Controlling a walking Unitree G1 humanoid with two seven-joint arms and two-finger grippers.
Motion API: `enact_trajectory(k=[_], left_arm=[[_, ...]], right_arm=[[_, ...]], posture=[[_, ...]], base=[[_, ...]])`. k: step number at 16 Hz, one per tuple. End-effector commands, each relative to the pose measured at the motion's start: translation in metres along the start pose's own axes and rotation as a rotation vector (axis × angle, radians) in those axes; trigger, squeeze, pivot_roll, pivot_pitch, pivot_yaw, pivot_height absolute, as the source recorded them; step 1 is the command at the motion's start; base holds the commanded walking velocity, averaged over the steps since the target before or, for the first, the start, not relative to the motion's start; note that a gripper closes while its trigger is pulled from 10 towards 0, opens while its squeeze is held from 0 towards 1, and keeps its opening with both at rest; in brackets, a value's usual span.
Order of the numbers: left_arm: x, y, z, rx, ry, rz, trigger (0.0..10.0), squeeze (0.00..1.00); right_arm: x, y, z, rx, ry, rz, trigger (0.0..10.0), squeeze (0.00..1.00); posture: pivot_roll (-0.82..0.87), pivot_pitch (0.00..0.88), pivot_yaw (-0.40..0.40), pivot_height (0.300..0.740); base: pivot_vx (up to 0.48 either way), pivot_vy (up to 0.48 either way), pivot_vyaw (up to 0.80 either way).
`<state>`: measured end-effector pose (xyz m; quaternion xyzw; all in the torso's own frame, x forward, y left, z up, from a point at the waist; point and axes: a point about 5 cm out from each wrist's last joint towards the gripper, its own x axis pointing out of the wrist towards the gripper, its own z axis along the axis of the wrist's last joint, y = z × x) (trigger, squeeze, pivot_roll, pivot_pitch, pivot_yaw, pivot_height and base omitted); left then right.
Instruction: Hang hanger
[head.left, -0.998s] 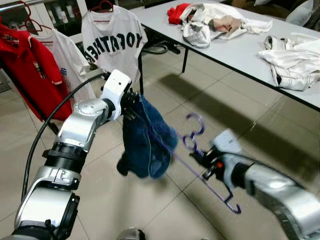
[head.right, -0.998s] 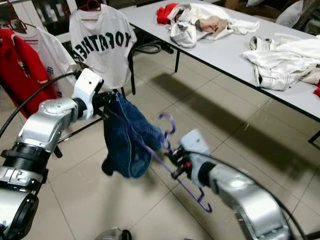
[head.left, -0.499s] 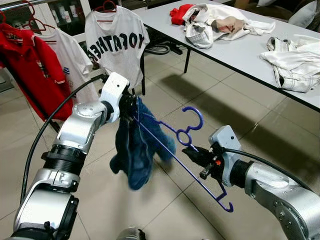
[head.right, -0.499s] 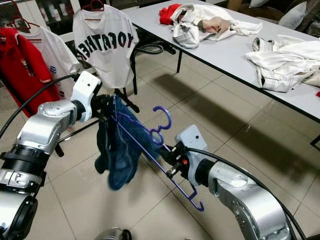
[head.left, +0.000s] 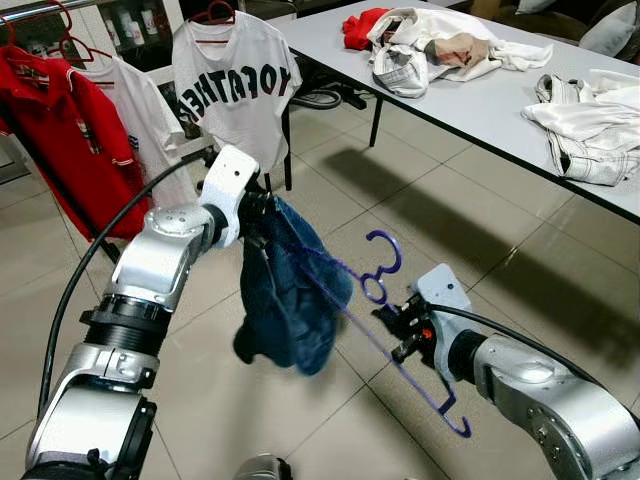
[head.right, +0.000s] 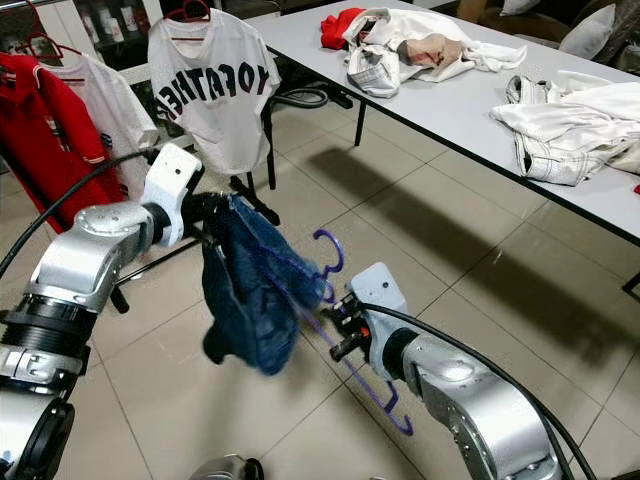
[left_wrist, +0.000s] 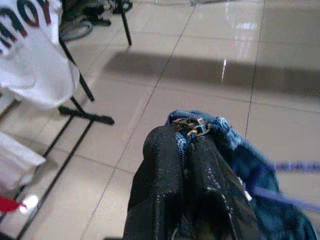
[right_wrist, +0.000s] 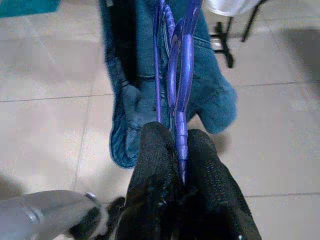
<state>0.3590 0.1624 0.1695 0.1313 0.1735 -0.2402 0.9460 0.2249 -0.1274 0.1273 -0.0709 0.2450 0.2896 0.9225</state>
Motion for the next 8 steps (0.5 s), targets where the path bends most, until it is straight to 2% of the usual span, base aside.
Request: enact_trajectory(k=[1, 2, 3, 4, 6, 7, 8], left_arm=[[-0.003, 0.0, 0.003, -0.013, -0.019, 0.018, 1.0, 0.0], [-0.003, -0.006, 0.0, -0.033, -0.013, 0.0, 0.5, 0.0], [-0.004, -0.009, -0.001, -0.037, -0.012, -0.008, 0.4, 0.0], [-0.004, -0.023, -0.004, -0.068, -0.019, -0.054, 0.3, 0.0], [-0.004, -0.036, -0.003, -0.072, -0.04, -0.11, 0.4, 0.0], [-0.004, -0.041, -0.003, -0.073, -0.045, -0.13, 0.3, 0.0], [-0.005, -0.044, -0.002, -0.072, -0.048, -0.142, 0.4, 0.0]], right_arm=[[0.002, -0.004, 0.002, 0.013, -0.006, -0.066, 10.0, 0.0], [0.006, -0.009, 0.003, 0.048, -0.027, -0.155, 10.0, 0.0], [0.006, -0.01, 0.003, 0.059, -0.031, -0.178, 10.0, 0.0], [0.013, -0.006, 0.001, 0.161, -0.056, -0.166, 10.0, 0.0], [0.024, -0.002, -0.003, 0.185, -0.049, -0.13, 10.0, 0.0], [0.03, 0.004, -0.004, 0.234, -0.052, -0.069, 10.0, 0.0], [0.034, 0.005, -0.003, 0.261, -0.06, -0.058, 10.0, 0.0]], posture=[[-0.08, 0.038, 0.05, 0.74], [-0.08, 0.041, 0.049, 0.74], [-0.08, 0.041, 0.048, 0.74], [-0.09, 0.046, 0.044, 0.74], [-0.09, 0.054, 0.036, 0.74], [-0.08, 0.058, 0.03, 0.74], [-0.08, 0.06, 0.026, 0.74]], base=[[0.0, 0.0, 0.0], [0.0, 0.0, 0.0], [0.0, 0.0, 0.0], [0.0, 0.0, 0.0], [0.0, 0.0, 0.0], [0.0, 0.0, 0.0], [0.0, 0.0, 0.0]])
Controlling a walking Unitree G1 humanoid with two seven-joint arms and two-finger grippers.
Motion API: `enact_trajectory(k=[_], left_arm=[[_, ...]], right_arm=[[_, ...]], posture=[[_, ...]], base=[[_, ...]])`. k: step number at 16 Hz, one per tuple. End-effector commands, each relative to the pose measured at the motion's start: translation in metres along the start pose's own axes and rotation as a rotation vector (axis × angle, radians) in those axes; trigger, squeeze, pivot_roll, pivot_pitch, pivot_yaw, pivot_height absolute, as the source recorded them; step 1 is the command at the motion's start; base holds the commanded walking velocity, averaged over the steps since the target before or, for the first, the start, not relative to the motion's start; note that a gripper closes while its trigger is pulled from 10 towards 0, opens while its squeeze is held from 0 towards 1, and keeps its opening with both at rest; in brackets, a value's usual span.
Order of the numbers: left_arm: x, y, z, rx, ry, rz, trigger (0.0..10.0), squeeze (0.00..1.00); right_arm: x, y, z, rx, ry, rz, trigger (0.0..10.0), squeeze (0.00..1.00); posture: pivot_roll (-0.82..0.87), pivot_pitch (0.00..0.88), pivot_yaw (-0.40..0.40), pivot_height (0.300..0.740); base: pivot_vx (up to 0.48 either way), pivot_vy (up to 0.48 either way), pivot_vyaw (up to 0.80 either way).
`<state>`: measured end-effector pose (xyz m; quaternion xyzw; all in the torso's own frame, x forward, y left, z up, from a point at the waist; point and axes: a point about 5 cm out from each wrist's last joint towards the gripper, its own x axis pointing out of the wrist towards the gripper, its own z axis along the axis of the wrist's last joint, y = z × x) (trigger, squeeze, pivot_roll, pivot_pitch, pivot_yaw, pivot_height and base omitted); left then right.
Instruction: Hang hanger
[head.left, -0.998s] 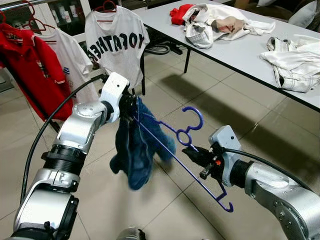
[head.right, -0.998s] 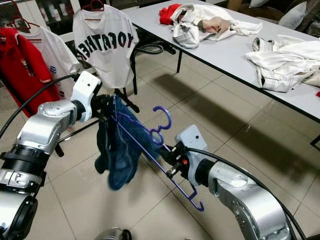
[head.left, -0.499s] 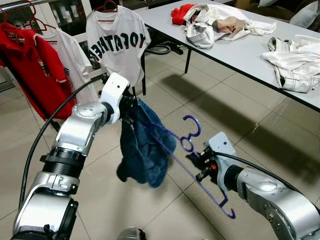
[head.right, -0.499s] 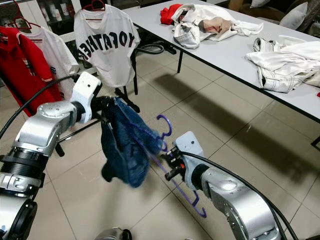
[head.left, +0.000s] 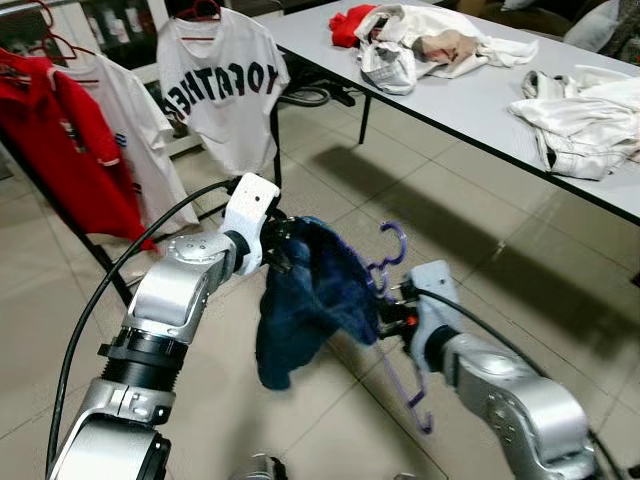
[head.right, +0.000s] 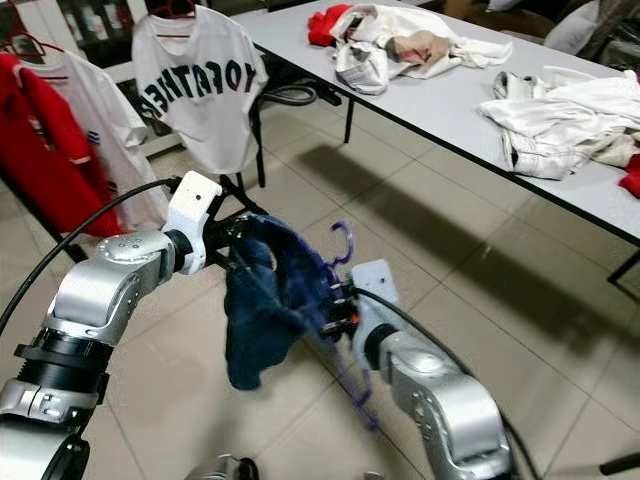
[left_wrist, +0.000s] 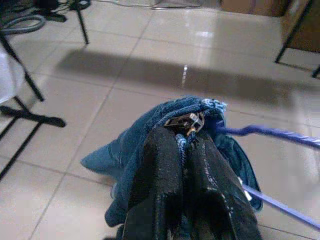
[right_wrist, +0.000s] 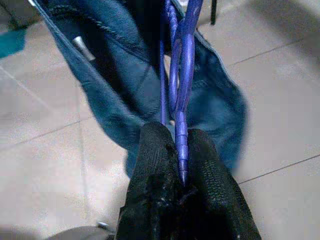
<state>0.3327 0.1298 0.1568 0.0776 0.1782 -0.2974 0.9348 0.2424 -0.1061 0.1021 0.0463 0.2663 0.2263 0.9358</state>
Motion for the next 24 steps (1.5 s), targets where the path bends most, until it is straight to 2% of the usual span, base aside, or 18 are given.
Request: enact_trajectory(k=[1, 3, 5, 6, 8, 9, 11, 15, 17, 18, 20, 21, 24], left_arm=[[-0.002, -0.004, 0.005, 0.012, -0.019, -0.021, 0.3, 0.0], [-0.008, -0.012, 0.001, 0.029, -0.006, -0.068, 0.3, 0.0], [-0.016, -0.013, -0.006, 0.076, 0.029, -0.1, 0.0, 0.0], [-0.019, -0.011, -0.01, 0.122, 0.053, -0.112, 0.0, 0.0], [-0.023, -0.012, -0.014, 0.159, 0.073, -0.147, 0.0, 0.0], [-0.026, -0.016, -0.014, 0.176, 0.069, -0.183, 0.0, 0.0], [-0.026, -0.022, -0.011, 0.19, 0.044, -0.233, 0.4, 0.0], [-0.028, -0.028, 0.009, 0.148, -0.06, -0.292, 0.0, 0.0], [-0.03, -0.029, 0.009, 0.158, -0.062, -0.304, 0.0, 0.0], [-0.032, -0.032, 0.012, 0.132, -0.084, -0.338, 0.0, 0.0], [-0.037, -0.037, 0.02, 0.096, -0.122, -0.396, 0.8, 0.0], [-0.045, -0.042, 0.033, 0.06, -0.173, -0.47, 1.6, 0.0], [-0.055, -0.048, 0.046, 0.016, -0.222, -0.555, 1.3, 0.0]], right_arm=[[0.001, -0.001, 0.007, 0.011, -0.037, 0.006, 10.0, 0.0], [0.01, 0.002, 0.023, 0.081, -0.123, 0.028, 10.0, 0.0], [0.015, -0.002, 0.037, 0.183, -0.213, 0.03, 10.0, 0.0], [0.013, -0.007, 0.051, 0.266, -0.341, 0.016, 10.0, 0.0], [0.01, -0.013, 0.066, 0.381, -0.48, 0.03, 10.0, 0.0], [0.01, -0.013, 0.075, 0.434, -0.557, 0.075, 10.0, 0.0], [0.012, -0.01, 0.087, 0.547, -0.64, 0.151, 10.0, 0.0], [0.023, -0.006, 0.103, 0.671, -0.74, 0.139, 10.0, 0.0], [0.026, -0.007, 0.108, 0.682, -0.762, 0.124, 10.0, 0.0], [0.029, -0.008, 0.111, 0.687, -0.776, 0.099, 10.0, 0.0], [0.034, -0.007, 0.113, 0.666, -0.78, 0.075, 10.0, 0.0], [0.038, -0.006, 0.114, 0.585, -0.789, 0.033, 10.0, 0.0], [0.042, -0.003, 0.114, 0.511, -0.804, 0.015, 10.0, 0.0]], posture=[[-0.08, 0.061, 0.024, 0.74], [-0.06, 0.071, 0.01, 0.74], [-0.04, 0.076, 0.0, 0.74], [-0.04, 0.077, -0.006, 0.74], [-0.03, 0.078, -0.011, 0.74], [-0.03, 0.078, -0.014, 0.74], [-0.03, 0.078, -0.016, 0.74], [-0.02, 0.074, -0.024, 0.74], [-0.02, 0.074, -0.028, 0.74], [-0.02, 0.074, -0.03, 0.74], [-0.02, 0.073, -0.035, 0.74], [-0.01, 0.071, -0.042, 0.74], [0.0, 0.071, -0.051, 0.74]], base=[[0.0, 0.0, 0.0], [0.0, 0.0, 0.0], [0.0, 0.0, 0.0], [0.0, 0.0, 0.0], [0.0, 0.0, 0.0], [0.0, 0.0, 0.0], [0.0, 0.0, 0.0], [0.0, 0.0, 0.0], [0.0, 0.0, 0.0], [0.0, 0.0, 0.0], [0.0, 0.0, 0.0], [0.0, 0.0, 0.0], [0.0, 0.0, 0.0]])
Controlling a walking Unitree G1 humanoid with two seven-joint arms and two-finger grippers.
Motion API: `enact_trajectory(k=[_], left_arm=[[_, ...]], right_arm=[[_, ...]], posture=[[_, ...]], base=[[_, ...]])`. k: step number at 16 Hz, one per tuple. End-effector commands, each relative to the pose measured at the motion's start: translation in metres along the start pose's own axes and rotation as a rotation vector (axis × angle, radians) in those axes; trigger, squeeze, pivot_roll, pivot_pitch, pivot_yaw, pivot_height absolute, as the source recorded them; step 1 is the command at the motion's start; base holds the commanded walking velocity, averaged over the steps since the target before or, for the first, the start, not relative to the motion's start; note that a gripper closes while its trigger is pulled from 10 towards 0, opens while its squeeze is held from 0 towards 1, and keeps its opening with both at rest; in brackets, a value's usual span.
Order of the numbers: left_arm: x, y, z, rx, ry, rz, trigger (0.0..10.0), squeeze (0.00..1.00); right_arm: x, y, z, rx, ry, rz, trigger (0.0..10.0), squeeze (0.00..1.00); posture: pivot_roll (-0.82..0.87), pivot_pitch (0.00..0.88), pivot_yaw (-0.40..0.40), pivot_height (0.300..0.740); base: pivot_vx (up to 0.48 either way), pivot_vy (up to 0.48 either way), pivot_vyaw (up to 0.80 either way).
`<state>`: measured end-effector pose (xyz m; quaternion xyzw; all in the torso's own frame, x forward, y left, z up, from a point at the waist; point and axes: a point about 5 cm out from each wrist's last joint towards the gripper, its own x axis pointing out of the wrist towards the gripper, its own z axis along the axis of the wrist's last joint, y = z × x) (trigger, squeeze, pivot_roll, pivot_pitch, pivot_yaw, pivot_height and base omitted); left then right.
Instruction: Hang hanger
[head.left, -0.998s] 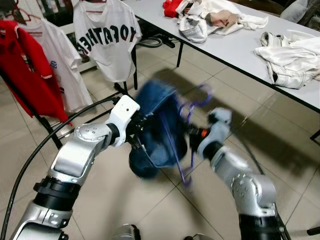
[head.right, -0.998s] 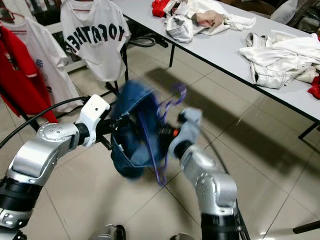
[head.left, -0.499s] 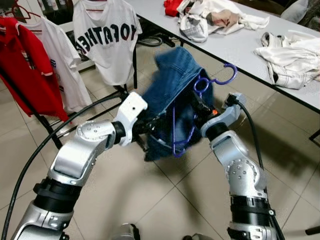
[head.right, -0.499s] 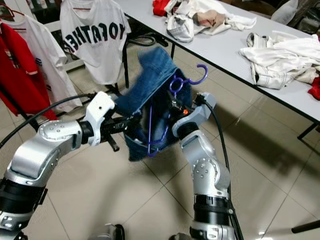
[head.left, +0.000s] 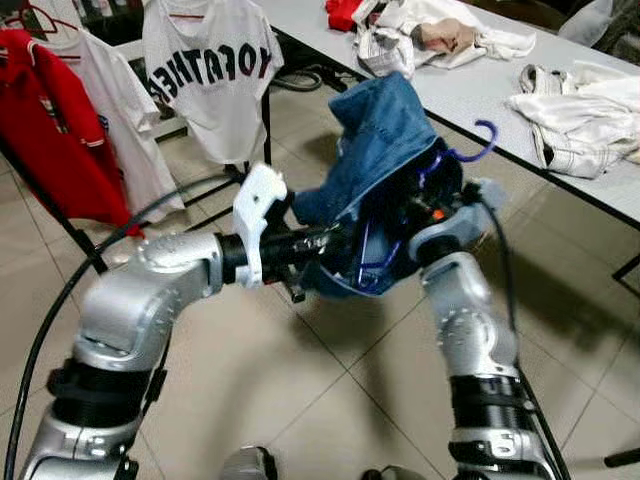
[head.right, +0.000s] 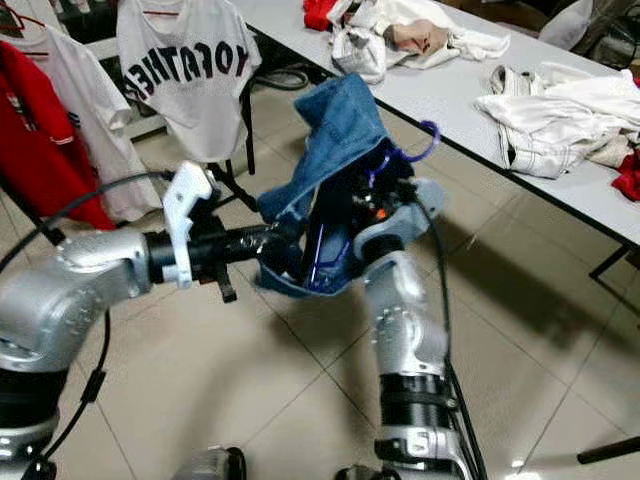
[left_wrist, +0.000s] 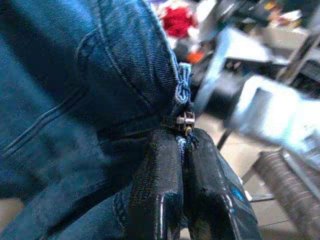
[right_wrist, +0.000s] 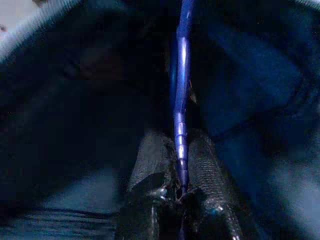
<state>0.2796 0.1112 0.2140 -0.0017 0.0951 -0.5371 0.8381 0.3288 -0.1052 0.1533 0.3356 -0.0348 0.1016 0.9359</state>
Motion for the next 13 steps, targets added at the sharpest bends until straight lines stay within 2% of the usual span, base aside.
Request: enact_trajectory(k=[1, 2, 3, 4, 5, 6, 7, 8, 9, 10, 11, 12, 13], left_arm=[[-0.001, -0.007, 0.01, 0.007, -0.032, -0.055, 1.3, 0.0], [-0.003, -0.005, 0.017, 0.001, -0.067, -0.05, 1.7, 0.0], [-0.005, 0.009, 0.031, -0.04, -0.145, 0.037, 1.8, 0.0], [-0.007, 0.014, 0.035, -0.054, -0.169, 0.067, 1.8, 0.0], [-0.013, 0.027, 0.044, -0.081, -0.215, 0.153, 2.4, 0.0], [-0.02, 0.042, 0.048, -0.088, -0.227, 0.25, 2.5, 0.0], [-0.026, 0.055, 0.05, -0.09, -0.226, 0.345, 2.2, 0.0], [-0.034, 0.071, 0.049, -0.073, -0.208, 0.491, 1.2, 0.0], [-0.034, 0.073, 0.049, -0.067, -0.202, 0.505, 1.2, 0.0], [-0.034, 0.072, 0.048, -0.059, -0.189, 0.504, 0.6, 0.0], [-0.03, 0.068, 0.045, -0.061, -0.18, 0.481, 1.1, 0.0], [-0.018, 0.057, 0.038, -0.071, -0.155, 0.421, 1.5, 0.0], [-0.016, 0.056, 0.038, -0.074, -0.154, 0.414, 1.5, 0.0]], right_arm=[[0.012, 0.03, 0.007, 0.016, -0.064, 0.079, 10.0, 0.0], [0.011, 0.033, 0.005, -0.035, -0.067, 0.099, 10.0, 0.0], [0.006, 0.035, 0.0, -0.154, -0.07, 0.136, 10.0, 0.0], [0.004, 0.035, -0.003, -0.193, -0.07, 0.149, 10.0, 0.0], [-0.003, 0.033, -0.01, -0.271, -0.061, 0.168, 10.0, 0.0], [-0.009, 0.03, -0.015, -0.34, -0.05, 0.187, 10.0, 0.0], [-0.014, 0.027, -0.018, -0.394, -0.024, 0.201, 10.0, 0.0], [-0.022, 0.027, -0.02, -0.461, 0.044, 0.234, 10.0, 0.0], [-0.023, 0.029, -0.02, -0.468, 0.052, 0.244, 10.0, 0.0], [-0.027, 0.032, -0.015, -0.374, 0.068, 0.247, 10.0, 0.0], [-0.03, 0.029, -0.022, -0.336, 0.185, 0.237, 10.0, 0.0], [-0.041, 0.017, -0.035, -0.424, 0.346, 0.221, 10.0, 0.0], [-0.042, 0.017, -0.035, -0.398, 0.332, 0.215, 10.0, 0.0]], posture=[[0.0, 0.072, -0.054, 0.74], [0.0, 0.073, -0.054, 0.74], [0.0, 0.075, -0.057, 0.74], [0.0, 0.075, -0.057, 0.74], [0.0, 0.076, -0.056, 0.74], [0.0, 0.077, -0.055, 0.74], [0.0, 0.078, -0.054, 0.74], [0.0, 0.079, -0.055, 0.74], [0.0, 0.079, -0.055, 0.74], [-0.01, 0.078, -0.054, 0.74], [-0.01, 0.078, -0.051, 0.74], [-0.02, 0.078, -0.046, 0.74], [-0.02, 0.078, -0.046, 0.74]], base=[[0.0, 0.0, 0.0], [0.0, 0.0, 0.0], [0.0, 0.0, 0.0], [0.0, 0.0, 0.0], [0.0, 0.0, 0.0], [0.0, 0.0, 0.0], [0.0, 0.0, 0.0], [0.0, 0.0, 0.0], [0.0, 0.0, 0.0], [0.0, 0.0, 0.0], [0.0, 0.0, 0.0], [0.0, 0.0, 0.0], [0.0, 0.0, 0.0]])
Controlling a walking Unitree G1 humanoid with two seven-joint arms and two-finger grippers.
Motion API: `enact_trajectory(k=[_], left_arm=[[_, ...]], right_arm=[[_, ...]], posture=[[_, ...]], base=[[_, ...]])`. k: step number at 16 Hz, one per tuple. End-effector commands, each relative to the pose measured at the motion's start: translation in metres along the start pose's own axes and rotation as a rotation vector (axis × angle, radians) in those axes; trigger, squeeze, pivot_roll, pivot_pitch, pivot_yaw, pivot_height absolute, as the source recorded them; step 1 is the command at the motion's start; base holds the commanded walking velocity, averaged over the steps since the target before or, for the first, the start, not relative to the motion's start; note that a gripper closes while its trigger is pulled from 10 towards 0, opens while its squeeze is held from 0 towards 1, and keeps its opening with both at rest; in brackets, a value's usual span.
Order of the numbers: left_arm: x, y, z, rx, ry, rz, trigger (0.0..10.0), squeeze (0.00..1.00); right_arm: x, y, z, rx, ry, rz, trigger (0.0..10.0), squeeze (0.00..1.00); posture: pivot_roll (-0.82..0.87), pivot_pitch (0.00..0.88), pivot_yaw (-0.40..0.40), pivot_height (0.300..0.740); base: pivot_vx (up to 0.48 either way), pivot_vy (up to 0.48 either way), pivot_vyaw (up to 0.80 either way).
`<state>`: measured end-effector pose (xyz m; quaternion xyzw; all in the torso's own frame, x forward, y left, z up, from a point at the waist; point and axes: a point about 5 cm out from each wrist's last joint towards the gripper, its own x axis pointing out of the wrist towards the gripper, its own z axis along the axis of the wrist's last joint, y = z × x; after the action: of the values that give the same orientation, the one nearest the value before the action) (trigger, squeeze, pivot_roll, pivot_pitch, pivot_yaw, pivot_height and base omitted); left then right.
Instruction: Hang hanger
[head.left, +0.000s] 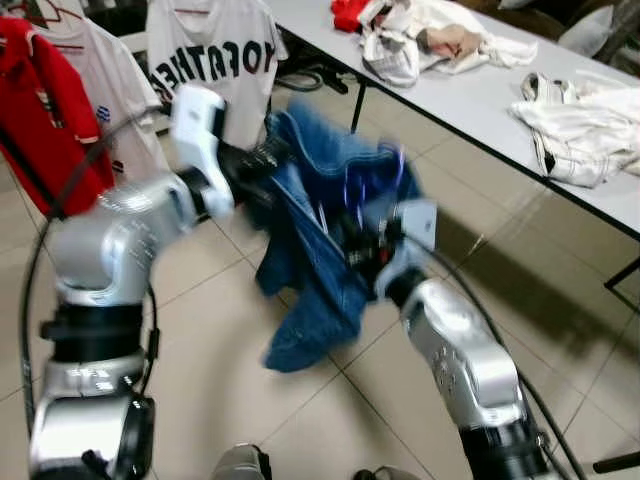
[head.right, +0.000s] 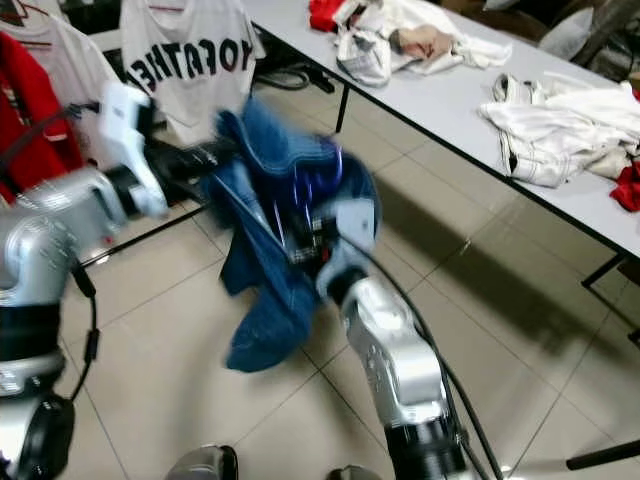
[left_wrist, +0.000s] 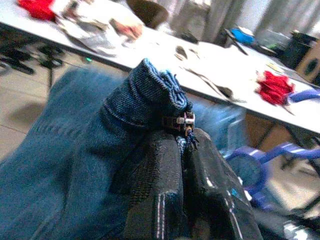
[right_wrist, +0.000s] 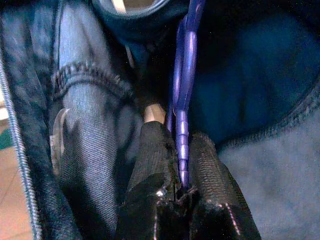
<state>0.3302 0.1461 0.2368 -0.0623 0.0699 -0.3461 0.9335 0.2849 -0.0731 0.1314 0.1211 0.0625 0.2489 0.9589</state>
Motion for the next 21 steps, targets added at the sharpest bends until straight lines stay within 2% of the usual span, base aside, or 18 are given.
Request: enact_trajectory(k=[1, 2, 3, 4, 6, 7, 8, 9, 10, 12, 14, 15, 16, 17, 19, 20, 21], left_arm=[[0.002, -0.014, 0.008, 0.029, -0.027, -0.074, 1.2, 0.0], [0.001, -0.021, 0.008, 0.055, -0.022, -0.121, 1.9, 0.0], [0.001, -0.022, 0.009, 0.065, -0.021, -0.126, 2.0, 0.0], [-0.001, -0.019, 0.013, 0.076, -0.034, -0.103, 2.4, 0.0], [-0.011, -0.008, 0.029, 0.084, -0.083, -0.051, 2.0, 0.0], [-0.017, -0.003, 0.032, 0.095, -0.081, -0.029, 2.4, 0.0], [-0.019, -0.001, 0.031, 0.101, -0.068, -0.014, 2.4, 0.0], [-0.022, 0.002, 0.022, 0.082, -0.029, 0.002, 1.4, 0.0], [-0.023, 0.001, 0.017, 0.072, -0.01, -0.007, 1.1, 0.0], [-0.029, -0.004, -0.002, 0.046, 0.059, -0.031, 0.9, 0.0], [-0.035, 0.005, -0.016, 0.033, 0.102, 0.033, 1.7, 0.0], [-0.037, 0.02, -0.031, 0.059, 0.165, 0.133, 0.2, 0.0], [-0.039, 0.034, -0.049, 0.09, 0.24, 0.226, 0.3, 0.0], [-0.041, 0.047, -0.069, 0.126, 0.335, 0.308, 0.0, 0.0], [-0.046, 0.064, -0.111, 0.071, 0.455, 0.408, 0.0, 0.0], [-0.047, 0.068, -0.133, 0.059, 0.518, 0.439, 0.4, 0.0], [-0.048, 0.07, -0.152, 0.065, 0.566, 0.464, 2.6, 0.0]], right_arm=[[-0.005, -0.013, -0.016, -0.06, 0.129, -0.072, 10.0, 0.0], [-0.007, -0.022, -0.026, -0.008, 0.185, -0.15, 10.0, 0.0], [-0.008, -0.026, -0.029, 0.025, 0.197, -0.18, 10.0, 0.0], [-0.011, -0.031, -0.033, 0.009, 0.233, -0.211, 10.0, 0.0], [-0.02, -0.045, -0.042, -0.016, 0.314, -0.298, 10.0, 0.0], [-0.021, -0.046, -0.04, 0.003, 0.303, -0.292, 10.0, 0.0], [-0.019, -0.044, -0.036, 0.021, 0.281, -0.277, 10.0, 0.0], [-0.016, -0.039, -0.029, 0.038, 0.246, -0.243, 10.0, 0.0], [-0.015, -0.039, -0.027, 0.036, 0.237, -0.244, 10.0, 0.0], [-0.011, -0.041, -0.013, 0.075, 0.162, -0.271, 10.0, 0.0], [-0.008, -0.038, 0.002, 0.141, 0.099, -0.244, 10.0, 0.0], [-0.006, -0.031, 0.011, 0.169, 0.077, -0.198, 10.0, 0.0], [-0.006, -0.027, 0.017, 0.147, 0.079, -0.174, 10.0, 0.0], [-0.005, -0.024, 0.022, 0.178, 0.072, -0.16, 10.0, 0.0], [-0.004, -0.019, 0.032, 0.25, 0.048, -0.117, 10.0, 0.0], [-0.003, -0.015, 0.035, 0.263, 0.046, -0.088, 10.0, 0.0], [-0.002, -0.011, 0.038, 0.279, 0.041, -0.052, 10.0, 0.0]], posture=[[-0.02, 0.077, -0.042, 0.74], [-0.02, 0.078, -0.042, 0.74], [-0.02, 0.077, -0.043, 0.74], [-0.02, 0.077, -0.043, 0.74], [-0.02, 0.077, -0.043, 0.74], [-0.01, 0.076, -0.044, 0.74], [-0.01, 0.076, -0.044, 0.74], [-0.01, 0.072, -0.043, 0.74], [-0.01, 0.072, -0.043, 0.74], [-0.01, 0.068, -0.036, 0.74], [-0.01, 0.066, -0.04, 0.74], [-0.01, 0.064, -0.046, 0.74], [-0.01, 0.063, -0.046, 0.74], [-0.01, 0.061, -0.049, 0.74], [-0.01, 0.058, -0.052, 0.74], [-0.01, 0.055, -0.055, 0.74], [-0.01, 0.051, -0.055, 0.74]], base=[[0.0, 0.0, 0.0], [0.0, 0.0, 0.0], [0.0, 0.0, 0.0], [0.0, 0.0, 0.0], [0.0, 0.0, 0.0], [0.0, 0.0, 0.0], [0.0, 0.0, 0.0], [0.0, 0.0, 0.0], [0.0, 0.0, 0.0], [0.0, 0.0, 0.0], [0.0, 0.0, 0.0], [0.0, 0.0, 0.0], [0.0, 0.0, 0.0], [0.0, 0.0, 0.0], [0.0, 0.0, 0.0], [0.0, 0.0, 0.0], [0.0, 0.0, 0.0]])
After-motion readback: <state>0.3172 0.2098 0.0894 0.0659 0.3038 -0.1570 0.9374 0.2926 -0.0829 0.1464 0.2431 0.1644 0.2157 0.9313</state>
